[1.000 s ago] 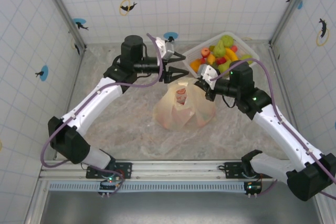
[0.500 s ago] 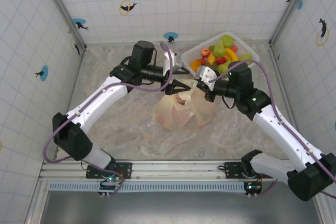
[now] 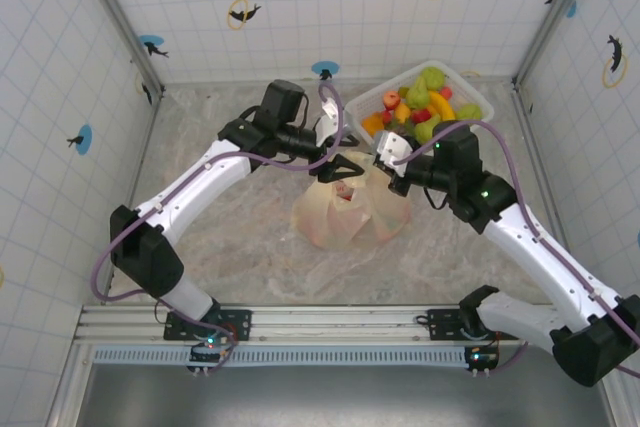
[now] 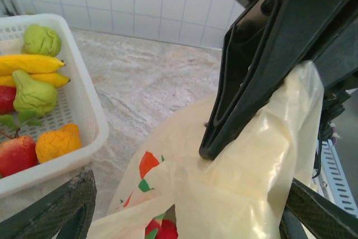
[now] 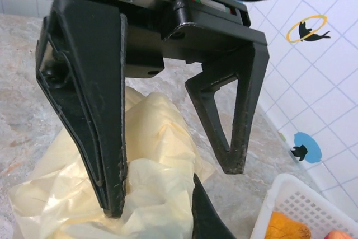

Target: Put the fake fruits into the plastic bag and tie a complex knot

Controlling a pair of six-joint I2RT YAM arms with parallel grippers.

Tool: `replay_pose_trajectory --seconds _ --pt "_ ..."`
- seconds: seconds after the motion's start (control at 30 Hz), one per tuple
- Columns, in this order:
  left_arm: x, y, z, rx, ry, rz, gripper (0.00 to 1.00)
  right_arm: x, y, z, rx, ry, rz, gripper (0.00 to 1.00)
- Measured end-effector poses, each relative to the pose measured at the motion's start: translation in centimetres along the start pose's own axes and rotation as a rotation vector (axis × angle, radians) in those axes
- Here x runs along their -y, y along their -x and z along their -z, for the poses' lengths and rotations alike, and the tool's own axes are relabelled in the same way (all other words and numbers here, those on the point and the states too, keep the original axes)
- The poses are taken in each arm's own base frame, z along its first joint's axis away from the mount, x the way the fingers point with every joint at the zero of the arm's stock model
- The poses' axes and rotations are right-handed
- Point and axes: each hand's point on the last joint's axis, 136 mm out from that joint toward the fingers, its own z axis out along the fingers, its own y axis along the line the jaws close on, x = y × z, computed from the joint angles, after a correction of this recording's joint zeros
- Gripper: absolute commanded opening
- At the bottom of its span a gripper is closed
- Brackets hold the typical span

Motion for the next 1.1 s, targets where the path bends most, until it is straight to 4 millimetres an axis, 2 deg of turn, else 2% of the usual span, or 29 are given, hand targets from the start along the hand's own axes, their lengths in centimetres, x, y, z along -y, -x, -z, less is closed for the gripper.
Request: replay_pose_trajectory --seconds 0.3,0.43,0.57,0.73,0.8,0.93,1.1 --pt "-0.1 -0.9 0.0 -0.035 0.012 0.027 0.6 0.5 0.2 0.4 -0.004 -0.032 0.018 0.0" --pt "-0.1 -1.1 0.0 -0.045 0.017 0.035 0.48 0.5 0.3 0.6 0.0 -0.04 0.022 0.0" --pt "-0.1 -1.3 0.0 -0.051 0.02 0.038 0.3 0.6 0.3 0.7 -0.004 -0.046 0.024 0.0" --pt "0.0 -1.4 -0.1 -0.06 0.019 0.038 0.09 0.9 0.1 0.7 -0.013 -0.06 0.028 0.08" --pt "0.1 -1.5 -0.1 -0.065 0.018 0.031 0.01 0.9 0.1 0.8 -0.014 -0.066 0.03 0.15" --pt "-0.1 -1.9 -0.1 -0.08 0.029 0.035 0.0 1.0 0.0 1.0 -0.024 -0.073 0.034 0.3" --pt "-0.5 -2.2 0.1 -0.098 0.06 0.035 0.0 0.0 -1.5 1.3 -0.092 -0.04 0.016 0.67"
